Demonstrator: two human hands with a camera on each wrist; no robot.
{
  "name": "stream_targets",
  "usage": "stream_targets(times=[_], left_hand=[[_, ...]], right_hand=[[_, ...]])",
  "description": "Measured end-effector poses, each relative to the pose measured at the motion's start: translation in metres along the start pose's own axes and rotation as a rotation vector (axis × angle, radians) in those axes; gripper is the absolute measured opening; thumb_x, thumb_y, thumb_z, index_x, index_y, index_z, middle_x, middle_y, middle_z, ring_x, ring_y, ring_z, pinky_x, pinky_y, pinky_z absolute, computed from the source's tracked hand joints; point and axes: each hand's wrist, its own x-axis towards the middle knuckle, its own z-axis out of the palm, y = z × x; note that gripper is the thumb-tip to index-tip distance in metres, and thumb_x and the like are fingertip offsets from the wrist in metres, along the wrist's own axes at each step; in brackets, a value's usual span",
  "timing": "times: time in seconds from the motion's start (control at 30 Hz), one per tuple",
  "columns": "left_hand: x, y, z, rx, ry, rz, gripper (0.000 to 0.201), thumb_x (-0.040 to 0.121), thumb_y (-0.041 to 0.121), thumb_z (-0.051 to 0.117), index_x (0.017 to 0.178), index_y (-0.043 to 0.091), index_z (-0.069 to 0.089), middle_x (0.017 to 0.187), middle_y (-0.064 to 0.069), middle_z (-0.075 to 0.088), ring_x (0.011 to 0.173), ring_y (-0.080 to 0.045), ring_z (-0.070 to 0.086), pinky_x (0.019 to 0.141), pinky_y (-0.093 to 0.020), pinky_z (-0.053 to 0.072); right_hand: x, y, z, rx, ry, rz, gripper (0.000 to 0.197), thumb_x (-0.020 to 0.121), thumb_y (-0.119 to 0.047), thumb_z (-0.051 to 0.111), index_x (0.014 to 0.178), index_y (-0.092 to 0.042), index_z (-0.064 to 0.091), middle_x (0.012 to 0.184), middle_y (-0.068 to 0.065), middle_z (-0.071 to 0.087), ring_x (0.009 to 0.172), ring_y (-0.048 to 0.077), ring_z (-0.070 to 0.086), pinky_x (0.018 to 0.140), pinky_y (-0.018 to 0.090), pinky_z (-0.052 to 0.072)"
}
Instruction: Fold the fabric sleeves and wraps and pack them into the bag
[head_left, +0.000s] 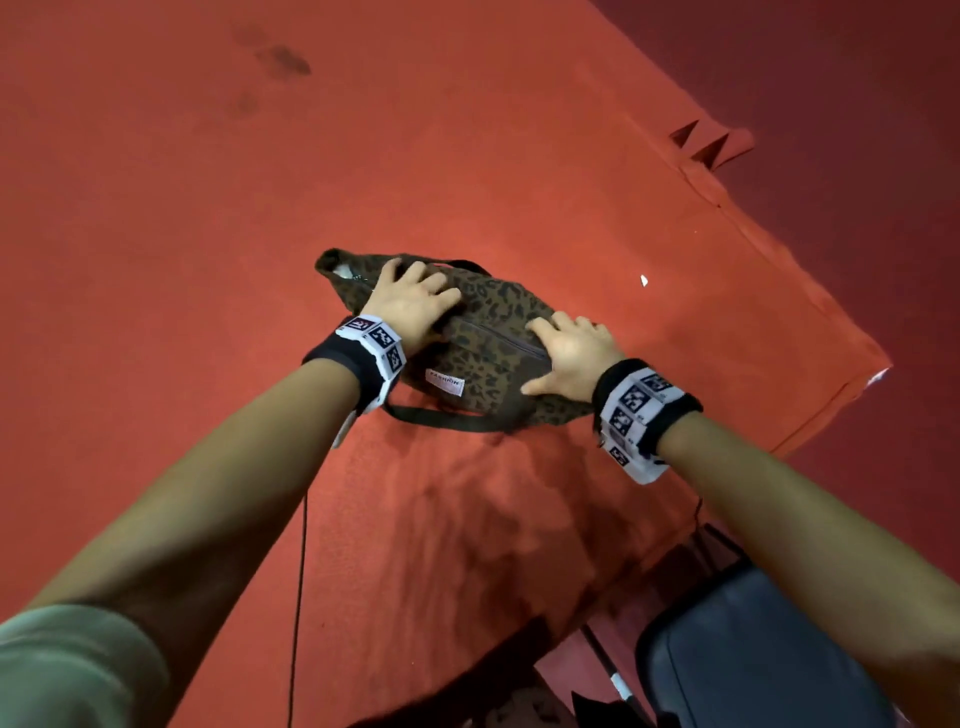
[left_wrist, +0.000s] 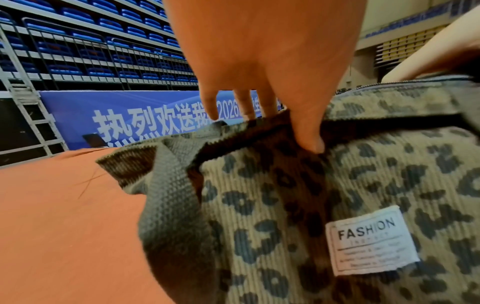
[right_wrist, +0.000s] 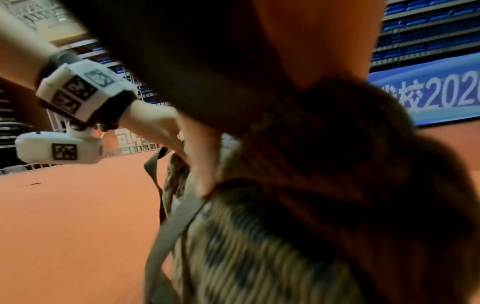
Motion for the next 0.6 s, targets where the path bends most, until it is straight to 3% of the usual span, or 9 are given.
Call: stream_targets(times=[0.07,0.13,0.3,0.4,0.6], left_hand=[[-0.002,0.007,-0.003,0.004,0.008,0.006,0.040,0.089,0.032,0.055,0.125,0.015,0.048,0.123,-0.004,0.052,0.120,-0.027,0.041,0.105,-0.042,0.025],[-0.008,0.010,-0.011,-0.022,-0.003,0.015,0.035,0.088,0.026,0.057,0.118,0.010,0.052,0.117,-0.008,0.056,0.112,-0.030,0.047,0.096,-0.039,0.033],[-0.035,0.027,-0.047,-0.158,0.075,0.092,0.031,0.089,0.023,0.058,0.117,0.010,0.055,0.111,-0.011,0.054,0.109,-0.032,0.048,0.086,-0.039,0.039],[-0.049,0.050,-0.077,-0.189,0.156,0.165,0.032,0.088,0.022,0.059,0.118,0.012,0.057,0.112,-0.011,0.055,0.109,-0.033,0.050,0.084,-0.040,0.042],[-0.067,0.132,-0.119,-0.138,0.163,0.374,0.024,0.087,0.031,0.061,0.103,0.014,0.056,0.100,-0.007,0.053,0.098,-0.030,0.055,0.069,-0.036,0.041]], right_hand=[[-0.005,-0.004,0.008,-0.003,0.099,-0.010,0.039,0.091,-0.042,0.053,0.120,-0.019,0.045,0.115,0.008,0.057,0.108,0.032,0.054,0.085,0.040,0.041],[-0.014,-0.008,0.008,0.071,0.171,0.017,0.022,0.095,-0.030,0.048,0.114,-0.019,0.049,0.105,0.011,0.062,0.098,0.034,0.060,0.076,0.038,0.045],[-0.063,-0.007,-0.011,0.271,0.272,0.130,0.023,0.093,-0.031,0.052,0.115,-0.026,0.054,0.107,0.009,0.066,0.099,0.033,0.061,0.080,0.036,0.046],[-0.108,-0.001,-0.015,0.346,0.348,0.182,0.018,0.093,-0.032,0.052,0.109,-0.024,0.055,0.101,0.008,0.066,0.095,0.032,0.061,0.075,0.034,0.042],[-0.221,0.024,-0.002,0.428,0.453,0.365,0.011,0.093,-0.031,0.052,0.100,-0.023,0.053,0.089,0.004,0.061,0.089,0.031,0.059,0.071,0.034,0.039]])
